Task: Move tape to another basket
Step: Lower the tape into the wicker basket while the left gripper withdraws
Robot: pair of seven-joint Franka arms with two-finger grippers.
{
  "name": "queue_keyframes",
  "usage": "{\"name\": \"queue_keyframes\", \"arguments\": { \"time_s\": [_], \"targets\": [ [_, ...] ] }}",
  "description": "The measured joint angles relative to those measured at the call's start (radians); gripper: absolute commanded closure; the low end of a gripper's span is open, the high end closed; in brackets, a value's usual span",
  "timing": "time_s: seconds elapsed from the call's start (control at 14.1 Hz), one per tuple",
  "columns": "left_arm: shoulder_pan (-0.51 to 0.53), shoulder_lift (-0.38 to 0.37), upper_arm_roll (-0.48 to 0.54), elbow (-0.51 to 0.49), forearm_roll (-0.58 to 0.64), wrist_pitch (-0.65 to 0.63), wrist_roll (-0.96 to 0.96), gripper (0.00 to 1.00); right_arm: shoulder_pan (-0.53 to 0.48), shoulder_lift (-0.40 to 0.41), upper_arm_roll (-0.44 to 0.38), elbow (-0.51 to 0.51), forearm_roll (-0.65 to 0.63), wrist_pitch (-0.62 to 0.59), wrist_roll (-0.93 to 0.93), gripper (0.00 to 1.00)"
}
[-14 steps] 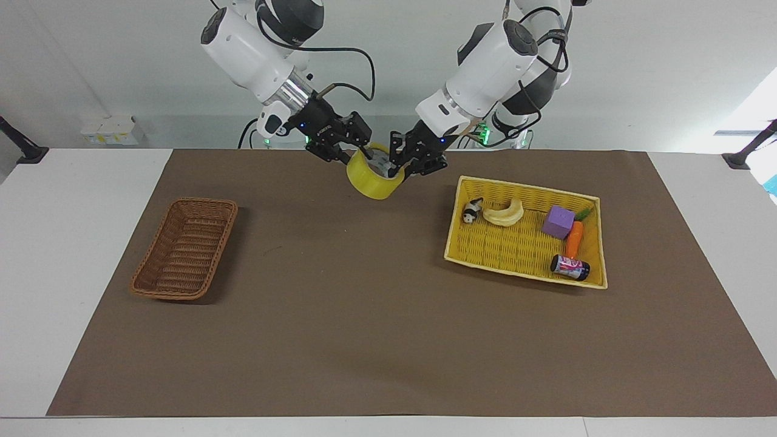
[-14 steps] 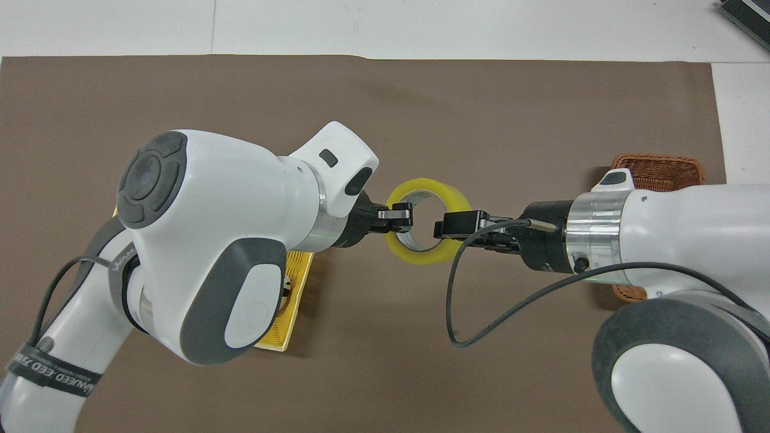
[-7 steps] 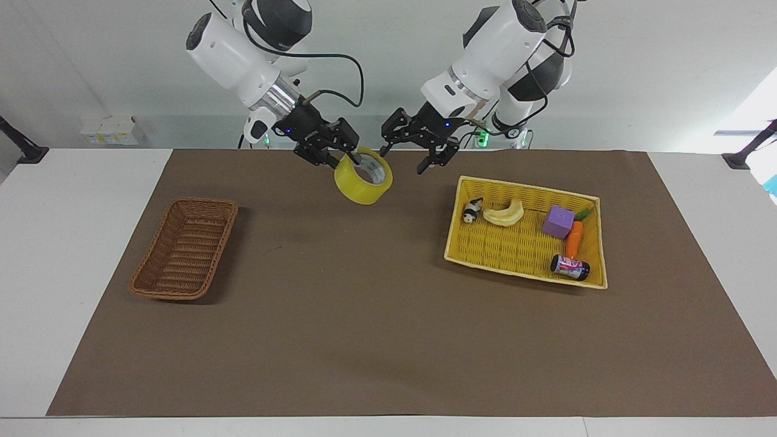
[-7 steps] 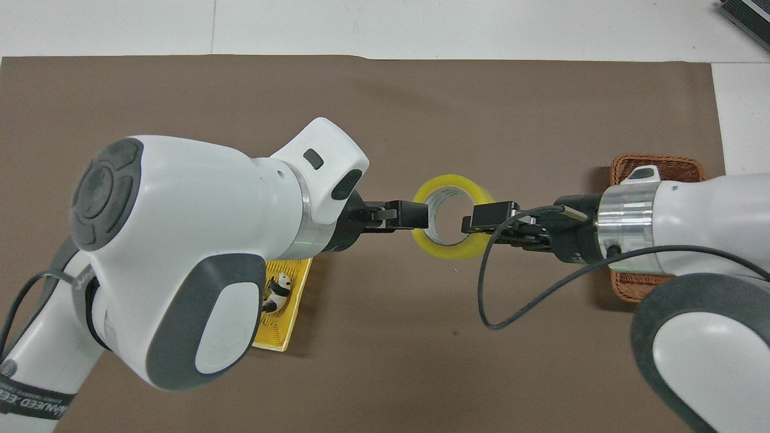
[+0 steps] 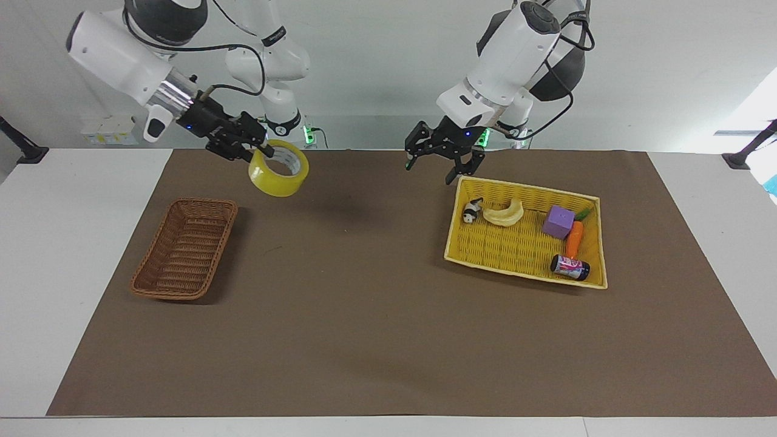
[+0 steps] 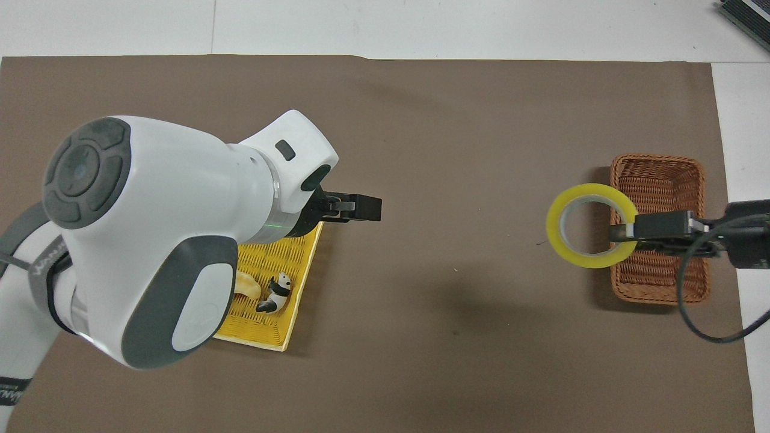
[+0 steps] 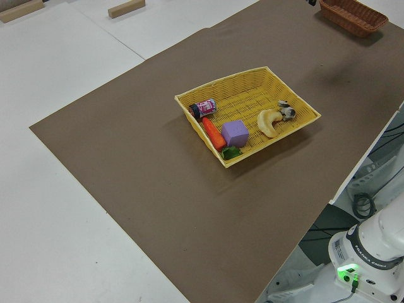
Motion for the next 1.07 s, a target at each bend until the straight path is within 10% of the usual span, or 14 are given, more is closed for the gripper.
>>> {"name": "queue_keyframes", "arguments": {
  "time_s": [0.64,1.07],
  "targets": [
    [0.245,-0.001,0.010,0.000,0.121,-0.095,0.120,0.00,-0.312,0.178,-0.004,0.003,-0.088,0.047,-0.304,1.00],
    [0.421,-0.046,0.033,0.010,0.168,-0.231,0.325,0.00,-0.313,0.323,0.016,0.033,-0.241,0.142,-0.503,1.00]
  ]
}}
